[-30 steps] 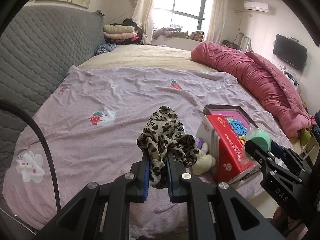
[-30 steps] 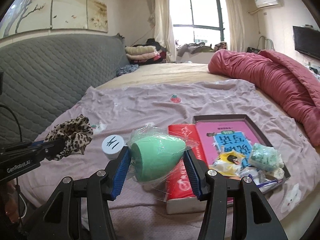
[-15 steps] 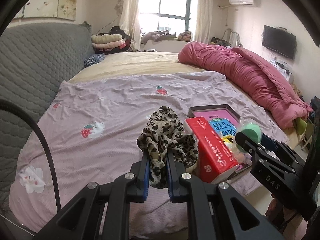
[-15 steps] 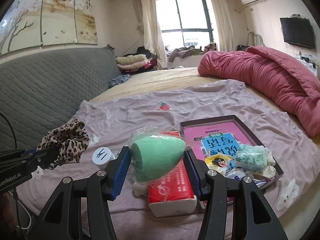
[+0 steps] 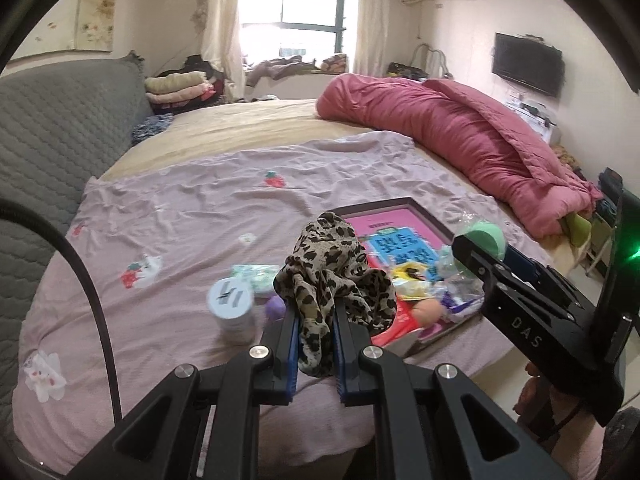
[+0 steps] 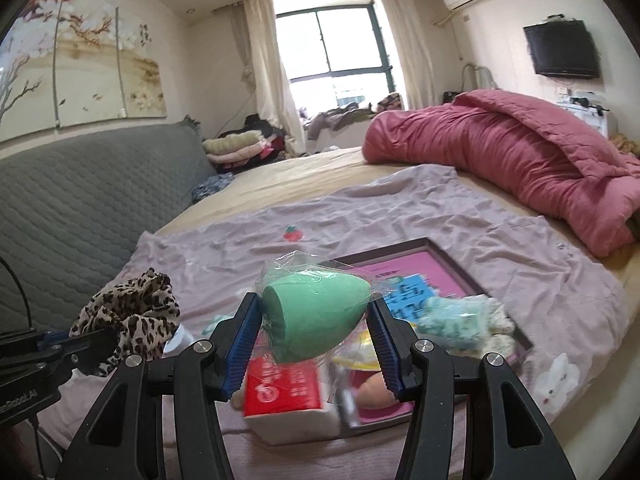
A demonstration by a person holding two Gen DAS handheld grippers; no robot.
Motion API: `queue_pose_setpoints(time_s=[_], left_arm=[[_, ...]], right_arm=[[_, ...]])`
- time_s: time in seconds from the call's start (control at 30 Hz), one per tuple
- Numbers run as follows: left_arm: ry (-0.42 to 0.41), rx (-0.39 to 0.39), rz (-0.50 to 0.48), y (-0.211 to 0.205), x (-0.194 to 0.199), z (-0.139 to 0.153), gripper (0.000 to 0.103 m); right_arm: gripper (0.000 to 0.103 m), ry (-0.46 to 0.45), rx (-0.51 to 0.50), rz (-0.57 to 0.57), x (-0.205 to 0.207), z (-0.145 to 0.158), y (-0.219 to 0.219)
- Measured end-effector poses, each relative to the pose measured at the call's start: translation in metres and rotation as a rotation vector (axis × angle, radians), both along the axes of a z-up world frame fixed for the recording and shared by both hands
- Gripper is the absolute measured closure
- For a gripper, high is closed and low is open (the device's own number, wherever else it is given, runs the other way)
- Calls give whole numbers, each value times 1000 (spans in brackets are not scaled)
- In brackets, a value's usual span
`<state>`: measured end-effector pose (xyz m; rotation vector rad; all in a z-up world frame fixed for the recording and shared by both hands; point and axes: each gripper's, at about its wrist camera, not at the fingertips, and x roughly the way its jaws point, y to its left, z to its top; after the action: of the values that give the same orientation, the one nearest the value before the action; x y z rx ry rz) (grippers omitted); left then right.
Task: Organize soft objects
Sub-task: 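Carry the scrunchie in left tool and sponge in right tool over the tray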
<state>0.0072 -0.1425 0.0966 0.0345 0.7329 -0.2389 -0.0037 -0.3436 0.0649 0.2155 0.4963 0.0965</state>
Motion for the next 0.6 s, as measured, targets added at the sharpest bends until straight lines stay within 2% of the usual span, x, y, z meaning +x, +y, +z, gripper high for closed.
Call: queue_pose_setpoints(time_s=[0.3, 0.6], left_arm=[[23, 4, -115, -58, 18, -5, 89], [112, 38, -196, -119, 59, -43, 88]], right_arm=[[48, 22, -11, -153, 1, -9, -66], [48, 98, -15, -243, 8, -38, -113]])
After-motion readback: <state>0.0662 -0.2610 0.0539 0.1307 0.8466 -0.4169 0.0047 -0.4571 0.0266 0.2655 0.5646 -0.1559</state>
